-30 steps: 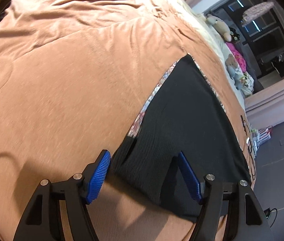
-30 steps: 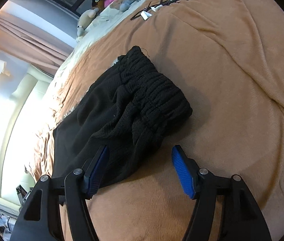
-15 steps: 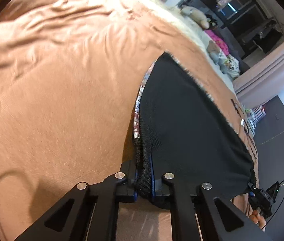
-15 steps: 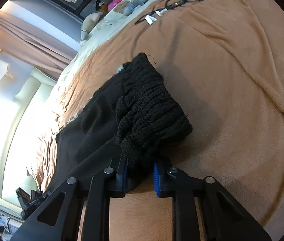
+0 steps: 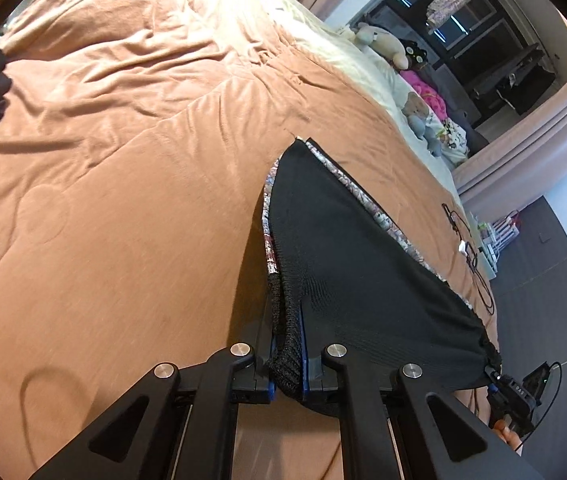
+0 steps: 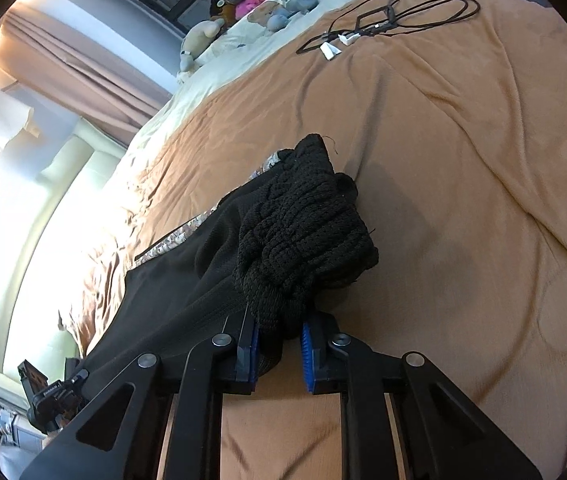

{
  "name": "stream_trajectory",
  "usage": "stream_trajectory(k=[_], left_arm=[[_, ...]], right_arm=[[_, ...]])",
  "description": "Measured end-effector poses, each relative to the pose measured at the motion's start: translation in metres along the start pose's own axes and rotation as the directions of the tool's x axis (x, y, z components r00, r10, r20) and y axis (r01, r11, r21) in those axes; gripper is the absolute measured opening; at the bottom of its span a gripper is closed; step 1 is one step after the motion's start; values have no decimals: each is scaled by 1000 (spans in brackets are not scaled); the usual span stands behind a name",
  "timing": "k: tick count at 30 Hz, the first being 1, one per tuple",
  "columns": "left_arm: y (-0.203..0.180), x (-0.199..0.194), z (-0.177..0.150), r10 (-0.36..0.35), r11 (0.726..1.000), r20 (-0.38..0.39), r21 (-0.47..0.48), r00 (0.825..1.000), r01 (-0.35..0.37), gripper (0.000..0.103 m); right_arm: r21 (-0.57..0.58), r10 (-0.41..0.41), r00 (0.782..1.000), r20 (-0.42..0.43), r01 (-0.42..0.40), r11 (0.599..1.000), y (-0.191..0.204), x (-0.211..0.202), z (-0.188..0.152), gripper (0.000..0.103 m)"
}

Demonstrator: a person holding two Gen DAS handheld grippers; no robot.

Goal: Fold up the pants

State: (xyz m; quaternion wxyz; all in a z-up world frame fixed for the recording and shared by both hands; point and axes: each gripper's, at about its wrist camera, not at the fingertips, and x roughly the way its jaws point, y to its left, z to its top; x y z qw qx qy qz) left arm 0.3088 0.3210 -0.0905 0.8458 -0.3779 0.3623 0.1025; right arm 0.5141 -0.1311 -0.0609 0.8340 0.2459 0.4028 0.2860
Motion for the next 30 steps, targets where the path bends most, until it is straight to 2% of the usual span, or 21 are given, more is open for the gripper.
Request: stream_trajectory(k=[11,30], left_arm=[[10,-54,-47,0,1000,-22,-13,1000,-1,8],[40,-107,-125,7,999,-70,-31,998,-9,8]], right_arm=[[-20,5,1000,-24,-5,1000,-5,-45,-25,13],[-40,-14,998,-58,11,999,-15,-101,-74,13]])
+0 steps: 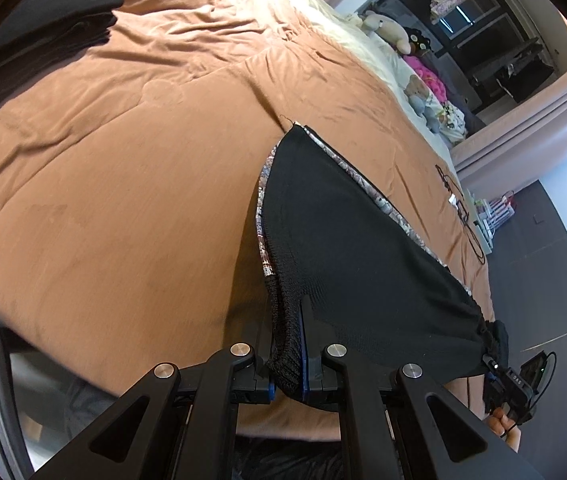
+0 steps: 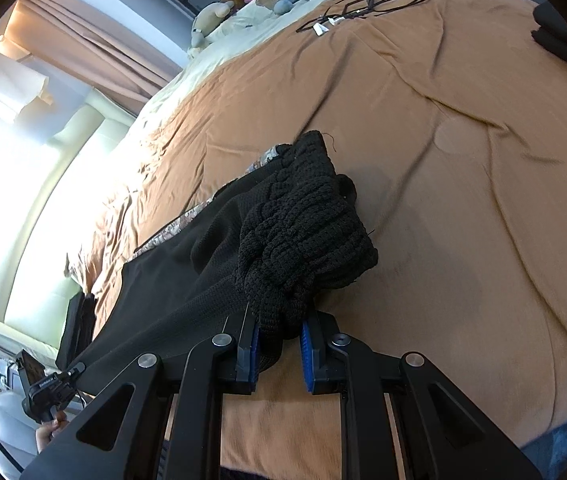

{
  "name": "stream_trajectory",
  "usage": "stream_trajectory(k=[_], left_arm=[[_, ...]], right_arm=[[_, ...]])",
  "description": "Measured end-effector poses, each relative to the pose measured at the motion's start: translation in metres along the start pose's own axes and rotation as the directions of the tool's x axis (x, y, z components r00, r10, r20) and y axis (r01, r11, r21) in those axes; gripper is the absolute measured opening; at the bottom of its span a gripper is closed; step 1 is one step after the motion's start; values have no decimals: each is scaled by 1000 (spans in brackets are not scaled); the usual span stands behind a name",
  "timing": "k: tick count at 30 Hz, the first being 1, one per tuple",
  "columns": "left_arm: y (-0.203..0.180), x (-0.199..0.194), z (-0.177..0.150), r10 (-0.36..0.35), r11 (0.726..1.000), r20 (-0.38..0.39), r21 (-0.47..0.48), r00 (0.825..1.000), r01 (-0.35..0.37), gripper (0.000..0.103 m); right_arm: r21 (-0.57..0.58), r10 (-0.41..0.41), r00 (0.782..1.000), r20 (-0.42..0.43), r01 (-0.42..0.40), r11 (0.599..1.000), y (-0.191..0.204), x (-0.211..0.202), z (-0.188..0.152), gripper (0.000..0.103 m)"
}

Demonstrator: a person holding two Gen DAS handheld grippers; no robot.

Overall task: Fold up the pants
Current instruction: 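Smooth the shorts flat and open both tools above them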

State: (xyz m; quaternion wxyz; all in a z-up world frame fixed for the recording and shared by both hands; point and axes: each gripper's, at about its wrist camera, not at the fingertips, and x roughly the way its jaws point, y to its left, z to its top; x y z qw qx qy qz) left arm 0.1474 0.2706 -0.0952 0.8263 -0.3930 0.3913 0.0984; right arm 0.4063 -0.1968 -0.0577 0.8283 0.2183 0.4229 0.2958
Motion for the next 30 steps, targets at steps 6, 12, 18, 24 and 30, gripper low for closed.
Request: stream_trajectory(k=[6,12,18,24,30], left_arm=[[8,8,-10,76,997,-52,17,996,-75,25],[11,-7,-6,69,996,14,50,998,-69,76],[7,-17,5,58,996,42,67,997,-61,76],[-6,-20,21,47,990,41,131,998,-52,76],[-17,-15,45,49,984,61,166,997,-58,76]], right_arm=[[-42,-104,994,-13,104,994,2,-4,-11,20],[-54,-135,989,59,139,989,7,-29,-12,64],[-113,-115,988,101,126,986,23,-47,-1,64],[-145,-97,989,110,112,983,17,-43,0,64],[-157,-116,988,100,130,979,18,-29,12,64]])
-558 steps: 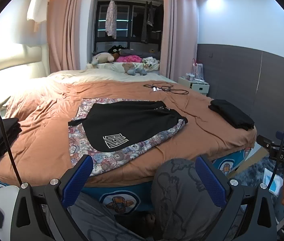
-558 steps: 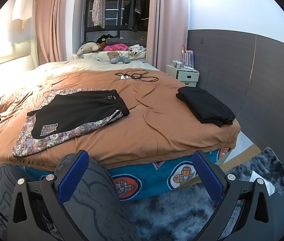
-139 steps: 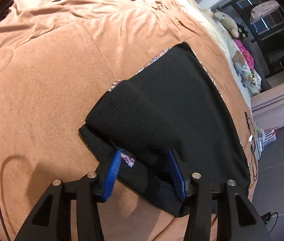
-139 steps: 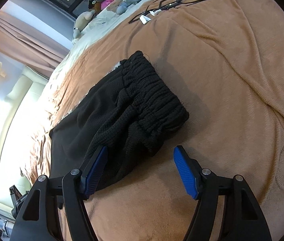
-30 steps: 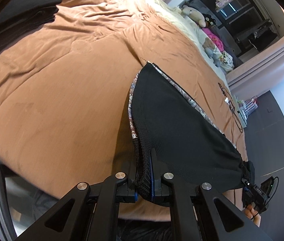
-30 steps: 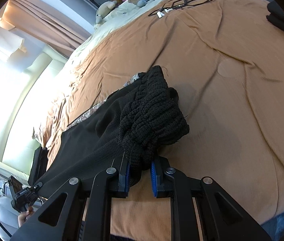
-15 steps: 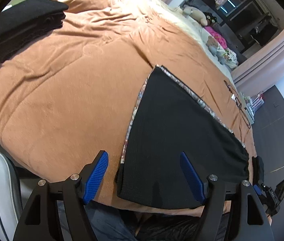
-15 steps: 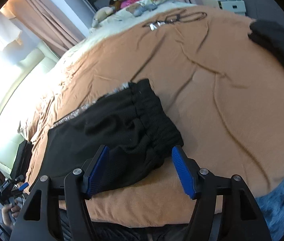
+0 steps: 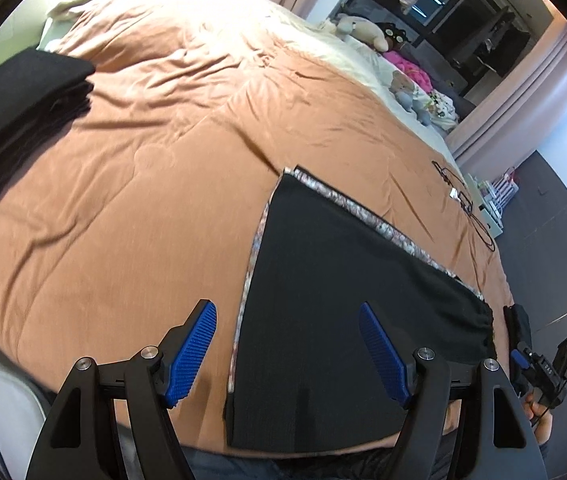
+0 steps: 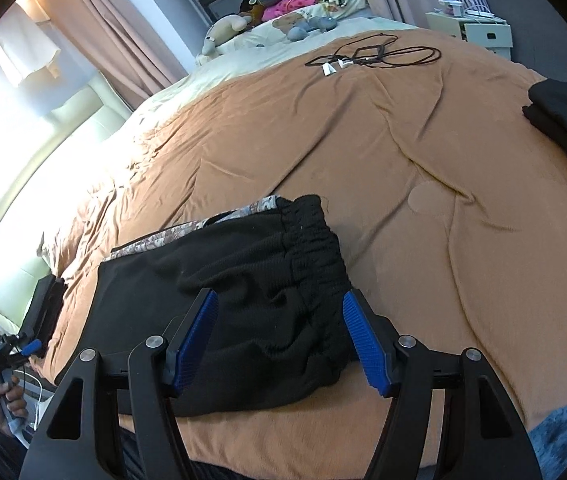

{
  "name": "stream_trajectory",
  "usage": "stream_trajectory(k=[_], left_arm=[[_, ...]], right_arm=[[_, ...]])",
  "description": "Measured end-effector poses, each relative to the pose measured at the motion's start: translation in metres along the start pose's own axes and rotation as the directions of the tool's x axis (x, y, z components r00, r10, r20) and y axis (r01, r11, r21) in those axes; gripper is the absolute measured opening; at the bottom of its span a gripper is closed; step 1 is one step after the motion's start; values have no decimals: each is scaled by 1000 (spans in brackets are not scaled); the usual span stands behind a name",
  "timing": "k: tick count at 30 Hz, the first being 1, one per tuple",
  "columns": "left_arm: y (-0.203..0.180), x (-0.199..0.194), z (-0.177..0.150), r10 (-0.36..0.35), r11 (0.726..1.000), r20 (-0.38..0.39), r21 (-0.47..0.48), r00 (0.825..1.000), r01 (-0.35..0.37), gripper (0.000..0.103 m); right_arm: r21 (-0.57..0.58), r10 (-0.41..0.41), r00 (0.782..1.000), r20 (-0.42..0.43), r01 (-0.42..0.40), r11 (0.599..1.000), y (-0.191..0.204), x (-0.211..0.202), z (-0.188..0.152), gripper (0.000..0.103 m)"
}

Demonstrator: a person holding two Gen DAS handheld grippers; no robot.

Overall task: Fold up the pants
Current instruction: 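Smooth the shorts flat and open both tools above them, then grasp the patterned-lined edge with the left tool while the right tool grasps the waistband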

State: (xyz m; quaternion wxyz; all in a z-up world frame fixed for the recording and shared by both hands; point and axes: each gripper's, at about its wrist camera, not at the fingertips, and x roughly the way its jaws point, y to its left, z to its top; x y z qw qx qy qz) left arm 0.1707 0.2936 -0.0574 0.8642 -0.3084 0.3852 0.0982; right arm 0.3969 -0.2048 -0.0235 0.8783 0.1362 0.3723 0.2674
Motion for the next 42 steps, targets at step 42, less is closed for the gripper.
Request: stream_trajectory(k=[42], left_arm=[[-1,200,116,79,982,-142,182,987,-52,65]], right_arm=[[-237,-195,969,-154,155,959,35,130,73,52]])
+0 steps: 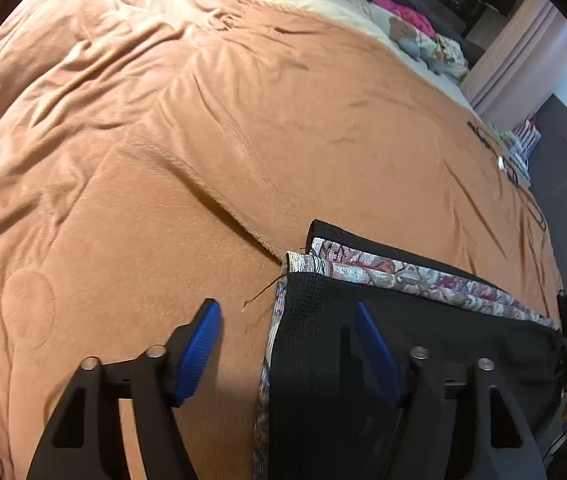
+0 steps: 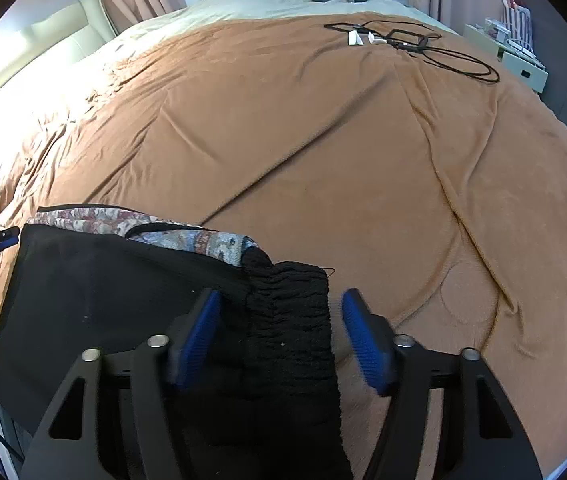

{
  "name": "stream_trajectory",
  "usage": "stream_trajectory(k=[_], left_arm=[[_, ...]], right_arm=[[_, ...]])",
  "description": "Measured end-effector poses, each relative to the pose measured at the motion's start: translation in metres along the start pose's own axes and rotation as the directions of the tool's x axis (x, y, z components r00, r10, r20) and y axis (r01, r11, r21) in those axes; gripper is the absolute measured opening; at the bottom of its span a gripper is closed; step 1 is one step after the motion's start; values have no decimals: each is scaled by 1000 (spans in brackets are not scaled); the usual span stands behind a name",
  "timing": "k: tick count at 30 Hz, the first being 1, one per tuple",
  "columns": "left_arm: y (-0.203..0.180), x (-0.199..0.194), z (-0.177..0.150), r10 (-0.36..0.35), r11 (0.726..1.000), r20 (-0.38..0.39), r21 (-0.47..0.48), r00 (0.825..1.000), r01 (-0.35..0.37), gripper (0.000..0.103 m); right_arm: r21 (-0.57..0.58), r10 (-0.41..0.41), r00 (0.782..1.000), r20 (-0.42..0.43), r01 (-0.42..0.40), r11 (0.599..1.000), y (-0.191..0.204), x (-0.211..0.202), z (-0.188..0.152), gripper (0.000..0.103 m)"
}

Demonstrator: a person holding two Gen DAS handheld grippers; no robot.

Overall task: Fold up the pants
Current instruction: 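Grasp the patterned-lined edge with the left tool while the right tool grasps the waistband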

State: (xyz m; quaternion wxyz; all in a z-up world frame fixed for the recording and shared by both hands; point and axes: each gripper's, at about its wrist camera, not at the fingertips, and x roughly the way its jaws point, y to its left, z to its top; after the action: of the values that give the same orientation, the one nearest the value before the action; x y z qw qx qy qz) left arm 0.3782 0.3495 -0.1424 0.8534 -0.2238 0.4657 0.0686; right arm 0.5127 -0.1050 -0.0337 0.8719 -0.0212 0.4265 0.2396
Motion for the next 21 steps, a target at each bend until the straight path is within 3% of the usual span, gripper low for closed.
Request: stream_trajectory(k=[3,6,8,9,16,21], left_arm=[[-4,9,3,18,999,-16,26,1000,-18,45],[-8,12,7,28,999,-16,40,999,-28,26],[-14,10,9,44,997,-10,70,999,-44,3],[-17,8,10,59,995,-3,85,998,-59,3],[-29,-12,23,62,993,66,98,996,-69,2],[-39,-5,28,72,990,62,117,995,-79,2]], right_arm=[[19,26,1000,-13,-25,999,-5,6,3,40],[7,12,1000,-4,-12,1000,-3,6,4,36],[4,6,1000,15,-7,1000,-1,3,4,24],[4,0,1000,22,0,1000,-1,2,4,8],[23,-1,997,77,0,1000,-6,-16,-4,5],[63,-23,993,116,16,998,-15,-26,-9,5]])
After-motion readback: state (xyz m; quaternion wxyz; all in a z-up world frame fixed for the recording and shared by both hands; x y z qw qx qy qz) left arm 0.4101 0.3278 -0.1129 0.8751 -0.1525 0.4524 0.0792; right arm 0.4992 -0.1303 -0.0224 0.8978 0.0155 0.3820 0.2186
